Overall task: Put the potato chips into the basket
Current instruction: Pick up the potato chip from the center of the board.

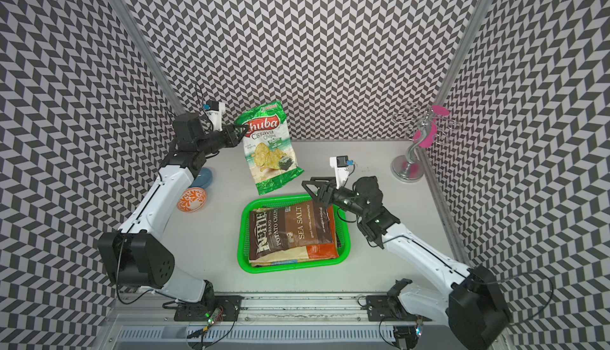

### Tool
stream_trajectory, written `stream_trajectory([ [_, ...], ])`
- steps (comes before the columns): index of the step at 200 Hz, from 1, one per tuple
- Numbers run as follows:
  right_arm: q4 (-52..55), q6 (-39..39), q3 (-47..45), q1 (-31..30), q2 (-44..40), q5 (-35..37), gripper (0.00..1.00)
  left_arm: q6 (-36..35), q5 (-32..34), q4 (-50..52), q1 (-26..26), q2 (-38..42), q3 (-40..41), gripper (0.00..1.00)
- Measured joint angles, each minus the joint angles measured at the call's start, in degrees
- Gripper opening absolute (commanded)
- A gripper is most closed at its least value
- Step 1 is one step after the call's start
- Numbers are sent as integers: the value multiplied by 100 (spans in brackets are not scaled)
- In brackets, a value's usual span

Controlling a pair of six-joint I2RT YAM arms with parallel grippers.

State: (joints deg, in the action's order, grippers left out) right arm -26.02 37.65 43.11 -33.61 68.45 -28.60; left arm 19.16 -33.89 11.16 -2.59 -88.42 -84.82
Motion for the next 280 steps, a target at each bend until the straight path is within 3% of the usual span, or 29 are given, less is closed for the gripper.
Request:
stream_trajectory([
  [77, -623, 72, 214, -225, 487, -284, 56, 437, -664, -348, 0, 195, 120, 0],
  [94, -619, 0, 323, -238, 588, -278, 43, 509, -769, -415, 0, 225, 170, 0],
  [123, -577, -142, 466, -238, 610, -170, 0, 595, -935, -466, 13, 299, 304, 0],
  [129, -527, -201, 509, -238, 601, -118, 0, 603, -946, -487, 24, 313, 332, 0],
  [154, -107, -514, 651, -243, 437, 173, 0, 586, -1034, -531, 125, 437, 511, 13],
  [174, 323, -839, 796, -267, 155, 485, 0, 337, -1104, -516, 186, 654, 730, 54],
  [188, 693, -1139, 1038, -264, -61, 699, 0, 107, -1128, -479, 201, 824, 859, 74],
  [240, 2435, -2413, 2876, -262, -247, 1023, 0, -817, -1279, -256, 275, 1314, 992, 92],
  [280, 3766, -3268, 4472, -260, -24, 778, 0, -1180, -1521, -195, 275, 1340, 992, 94],
])
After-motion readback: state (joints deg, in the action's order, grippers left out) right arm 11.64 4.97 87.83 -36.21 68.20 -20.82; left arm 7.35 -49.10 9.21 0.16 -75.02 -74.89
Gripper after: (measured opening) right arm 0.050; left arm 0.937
